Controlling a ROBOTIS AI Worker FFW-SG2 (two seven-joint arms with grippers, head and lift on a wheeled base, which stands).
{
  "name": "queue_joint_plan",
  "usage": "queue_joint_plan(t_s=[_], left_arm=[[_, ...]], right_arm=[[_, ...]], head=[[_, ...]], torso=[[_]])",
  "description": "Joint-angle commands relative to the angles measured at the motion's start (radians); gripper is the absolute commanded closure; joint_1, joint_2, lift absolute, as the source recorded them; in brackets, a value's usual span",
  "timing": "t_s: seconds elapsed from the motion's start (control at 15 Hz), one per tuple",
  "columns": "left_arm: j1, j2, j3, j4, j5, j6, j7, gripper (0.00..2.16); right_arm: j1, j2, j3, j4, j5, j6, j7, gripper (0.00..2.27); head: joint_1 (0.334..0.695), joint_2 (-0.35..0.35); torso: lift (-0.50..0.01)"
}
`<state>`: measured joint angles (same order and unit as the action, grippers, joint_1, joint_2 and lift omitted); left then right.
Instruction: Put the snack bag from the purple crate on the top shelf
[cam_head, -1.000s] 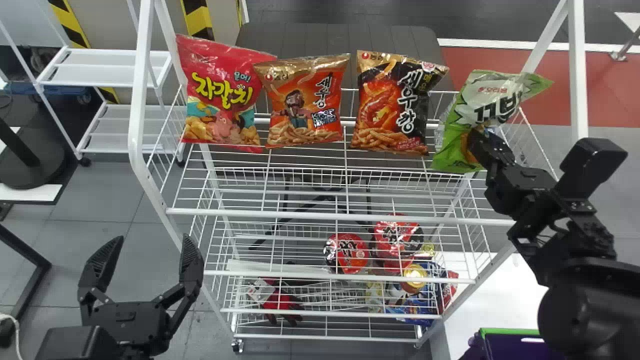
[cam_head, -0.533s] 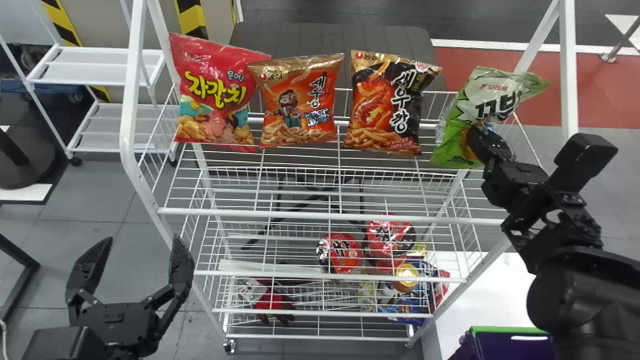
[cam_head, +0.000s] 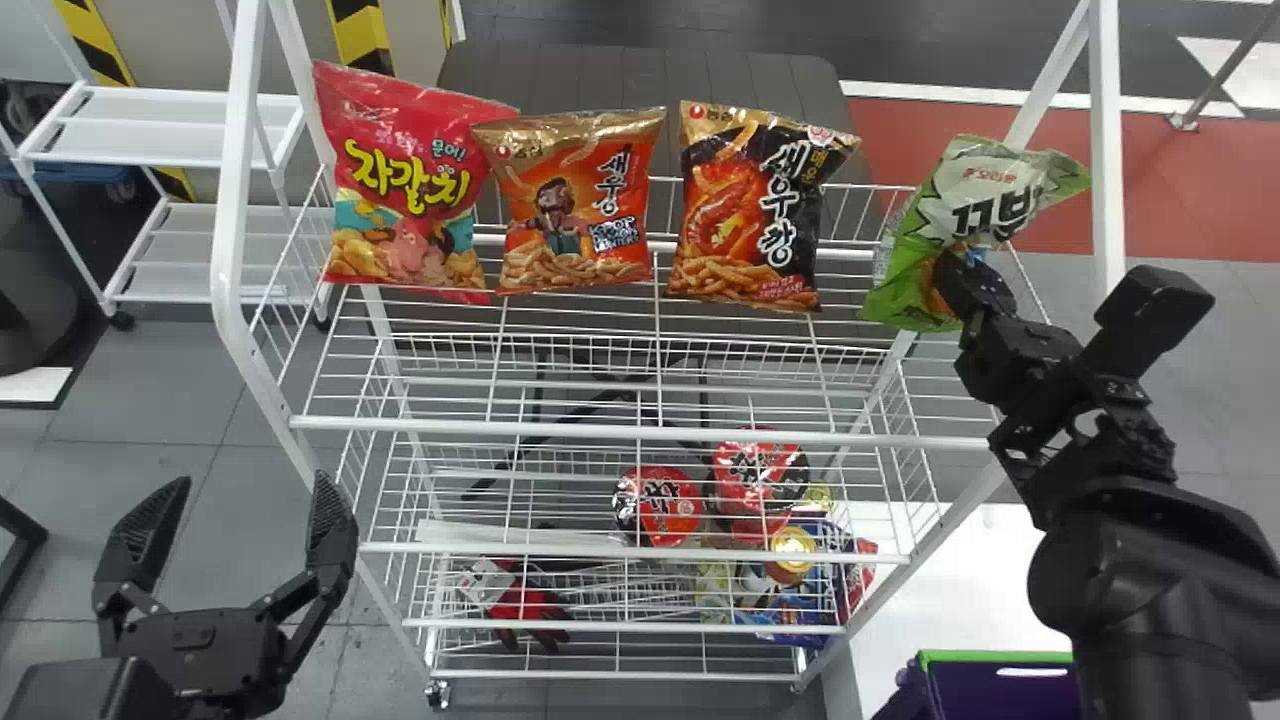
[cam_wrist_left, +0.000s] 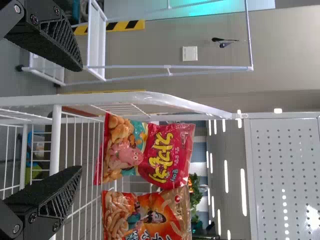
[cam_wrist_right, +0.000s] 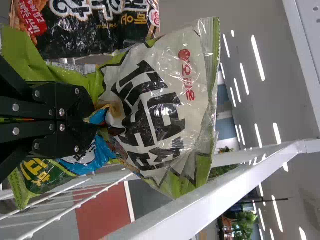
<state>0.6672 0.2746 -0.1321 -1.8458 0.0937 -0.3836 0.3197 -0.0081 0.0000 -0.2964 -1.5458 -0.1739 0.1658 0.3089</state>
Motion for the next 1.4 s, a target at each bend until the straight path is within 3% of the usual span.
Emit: queue_joint_plan(t_s=[0.0,0.4,0.53,0.67,0.73,0.8,0.87,1.33], left_arm=[[0.0,0.0,0.006,0.005,0.006,-0.001,-0.002,0.12],[-0.011,0.0,0.022,0.02,0.02,-0.004,-0.008,0.12],[-0.02,0.0,0.026,0.033,0.029,-0.004,-0.011,0.12],[-0.028,0.0,0.026,0.037,0.032,-0.004,-0.013,0.12],[-0.031,0.0,0.026,0.037,0.034,-0.001,-0.014,0.12],[-0.034,-0.002,0.026,0.04,0.035,0.003,-0.018,0.12],[-0.038,-0.002,0.026,0.043,0.038,0.003,-0.019,0.12],[-0.044,-0.005,0.026,0.051,0.04,0.009,-0.021,0.12]], right_arm=[[-0.023,0.001,0.0,0.03,0.007,-0.016,-0.005,2.25],[-0.079,0.001,0.023,0.116,0.02,-0.044,-0.039,2.23],[-0.095,0.001,0.025,0.136,0.024,-0.044,-0.04,2.07],[-0.101,0.001,0.028,0.145,0.025,-0.056,-0.039,1.42],[-0.101,0.001,0.031,0.145,0.025,-0.056,-0.039,0.56],[-0.102,0.001,0.033,0.145,0.024,-0.056,-0.039,0.08],[-0.104,0.001,0.033,0.145,0.024,-0.053,-0.039,0.0],[-0.084,0.001,0.045,0.125,0.02,-0.05,-0.036,0.05]], head=[[0.695,-0.079],[0.695,-0.064],[0.695,-0.056],[0.695,-0.05],[0.695,-0.048],[0.695,-0.046],[0.695,-0.045],[0.695,-0.037]], torso=[[0.0],[0.0],[0.0],[0.0],[0.0],[0.0],[0.0],[0.0]])
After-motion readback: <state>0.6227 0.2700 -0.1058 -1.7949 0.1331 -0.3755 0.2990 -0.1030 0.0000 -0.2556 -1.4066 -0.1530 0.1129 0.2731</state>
